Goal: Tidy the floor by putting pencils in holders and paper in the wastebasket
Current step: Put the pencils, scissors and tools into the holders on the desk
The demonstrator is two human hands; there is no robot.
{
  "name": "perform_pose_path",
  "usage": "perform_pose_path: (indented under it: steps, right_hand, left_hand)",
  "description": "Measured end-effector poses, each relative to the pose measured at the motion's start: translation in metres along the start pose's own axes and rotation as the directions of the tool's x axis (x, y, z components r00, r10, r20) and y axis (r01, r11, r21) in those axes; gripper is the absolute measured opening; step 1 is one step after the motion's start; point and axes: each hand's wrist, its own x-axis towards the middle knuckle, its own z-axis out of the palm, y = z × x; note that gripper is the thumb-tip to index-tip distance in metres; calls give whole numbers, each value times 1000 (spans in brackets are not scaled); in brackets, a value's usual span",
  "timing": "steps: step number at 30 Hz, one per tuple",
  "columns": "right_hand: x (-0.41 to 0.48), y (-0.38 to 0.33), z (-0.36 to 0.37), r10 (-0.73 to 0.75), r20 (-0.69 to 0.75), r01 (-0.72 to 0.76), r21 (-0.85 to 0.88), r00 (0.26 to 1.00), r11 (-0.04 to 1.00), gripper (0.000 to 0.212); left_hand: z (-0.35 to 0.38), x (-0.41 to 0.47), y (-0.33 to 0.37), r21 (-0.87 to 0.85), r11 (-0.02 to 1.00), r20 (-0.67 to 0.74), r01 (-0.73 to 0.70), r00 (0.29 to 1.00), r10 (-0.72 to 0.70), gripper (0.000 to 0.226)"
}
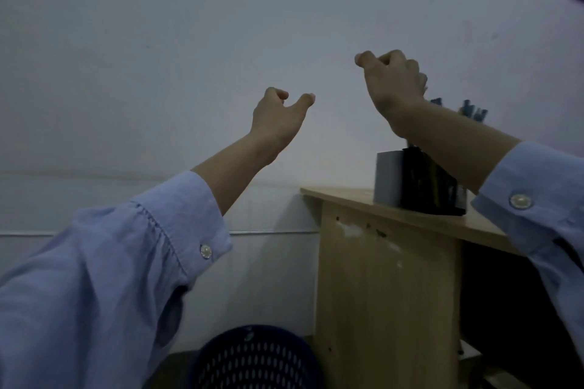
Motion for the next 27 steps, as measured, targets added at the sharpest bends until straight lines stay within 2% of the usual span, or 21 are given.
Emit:
perform_pose_path:
  steps: [5, 10, 14, 18, 23, 27]
  right_hand:
    - [-31, -35, 57, -62, 154, 45, 111, 986, 993, 38]
    - [-83, -68, 127, -105, 292, 41, 216, 951, 976, 42]
    - [-137, -91, 182, -145, 381, 39, 273, 913, 961, 41]
    - [-207, -111, 237, -238, 478, 96, 303, 845, 948, 40]
    - [-302, -141, 297, -325, 633, 120, 345, 702, 931, 44]
    - [-366, -164, 329, -372, 713, 103, 391, 594, 914, 45]
  left_hand:
    - [-80, -15, -40, 166, 986, -75, -10, 997, 23, 63]
    - [-171, -44, -81, 424, 905, -100, -6, 994, 54, 67]
    - [-242, -74, -110, 655, 756, -69, -5, 995, 66, 70]
    - [-318, -114, -135, 818, 575, -44, 30, 999, 10, 71]
    - [-415, -177, -162, 924, 374, -36, 81, 992, -125, 73]
    - [-476, -224, -176, 950, 278, -79, 144, 969, -232, 74]
